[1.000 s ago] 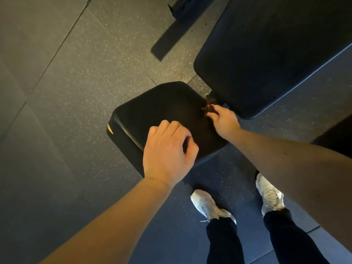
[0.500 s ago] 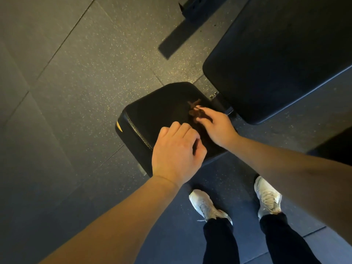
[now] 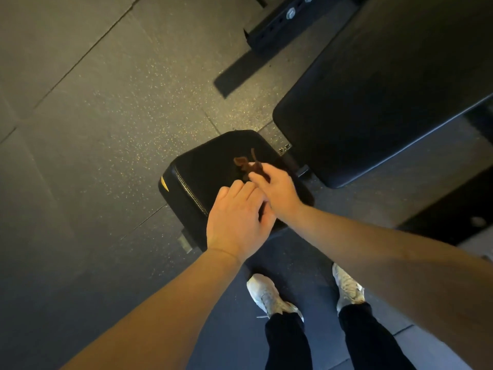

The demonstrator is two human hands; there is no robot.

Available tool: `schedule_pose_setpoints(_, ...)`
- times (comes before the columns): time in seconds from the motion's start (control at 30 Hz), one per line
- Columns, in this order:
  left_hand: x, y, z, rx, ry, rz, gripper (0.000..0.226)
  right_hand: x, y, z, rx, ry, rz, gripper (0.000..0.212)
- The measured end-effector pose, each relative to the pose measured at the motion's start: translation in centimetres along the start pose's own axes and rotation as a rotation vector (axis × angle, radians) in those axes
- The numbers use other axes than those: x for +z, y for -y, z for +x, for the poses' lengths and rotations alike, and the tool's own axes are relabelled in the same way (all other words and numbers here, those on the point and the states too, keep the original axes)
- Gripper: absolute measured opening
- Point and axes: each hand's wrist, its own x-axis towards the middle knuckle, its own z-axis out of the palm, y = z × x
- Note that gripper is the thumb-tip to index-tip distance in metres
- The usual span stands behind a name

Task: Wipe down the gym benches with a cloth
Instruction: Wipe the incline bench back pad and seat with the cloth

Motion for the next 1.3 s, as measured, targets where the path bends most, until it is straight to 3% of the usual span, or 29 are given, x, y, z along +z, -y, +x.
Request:
schedule_pose_setpoints(0.1, 0.0, 0.0, -0.2, 0.009, -0.026, -0.009, 0.027, -0.7, -0.8, -2.0, -0.097, 0.144, 0.048, 0.017)
schedule_pose_setpoints(0.17, 0.1, 0.0, -0.1, 0.024, -0.037, -0.013, 0.029, -1.8, -2.4, -0.3, -0.084, 0.043, -0.101, 0.026)
schedule_pose_setpoints(0.23, 0.6, 0.3, 0.1, 0.029, -0.035, -0.014, 0.029, -3.0, -4.3, 2.5, 0.095, -0.11, -0.231, 0.033)
schedule_pose_setpoints(0.33, 1.2, 0.7, 0.0, 0.023, -0.04, -0.002, 0.03, -3.7, -5.7, 5.0, 0.388, -0.232, -0.241, 0.043)
schedule_pose_setpoints(0.57, 0.7, 0.5, 0.1, 0.026, -0.024, 0.017, 0.034, -1.9, -3.3, -1.8, 0.083, -0.185, -0.039, 0.018)
schedule_pose_setpoints(0.77, 0.5, 0.3, 0.4, 0.027, -0.024, 0.064, 0.023, -0.8, -1.7, -8.2, 0.312, -0.531, 0.261, 0.041)
schedule_pose_setpoints(0.9, 0.5, 0.2, 0.3, 0.047, -0.056, 0.079, 0.021, 1.6, -2.0, -11.4, 0.361, -0.684, 0.431, 0.038)
schedule_pose_setpoints(1.07, -0.5, 1.1, -0.7, 0.203, -0.059, 0.07, 0.018, 8.1, -3.3, -13.9, 0.336, -0.727, 0.506, 0.048)
schedule_pose_setpoints(1.3, -0.2, 3.7, -4.6, 0.532, -0.014, 0.25, 0.018, 10.7, -3.5, -12.7, 0.319, -0.841, 0.519, 0.034)
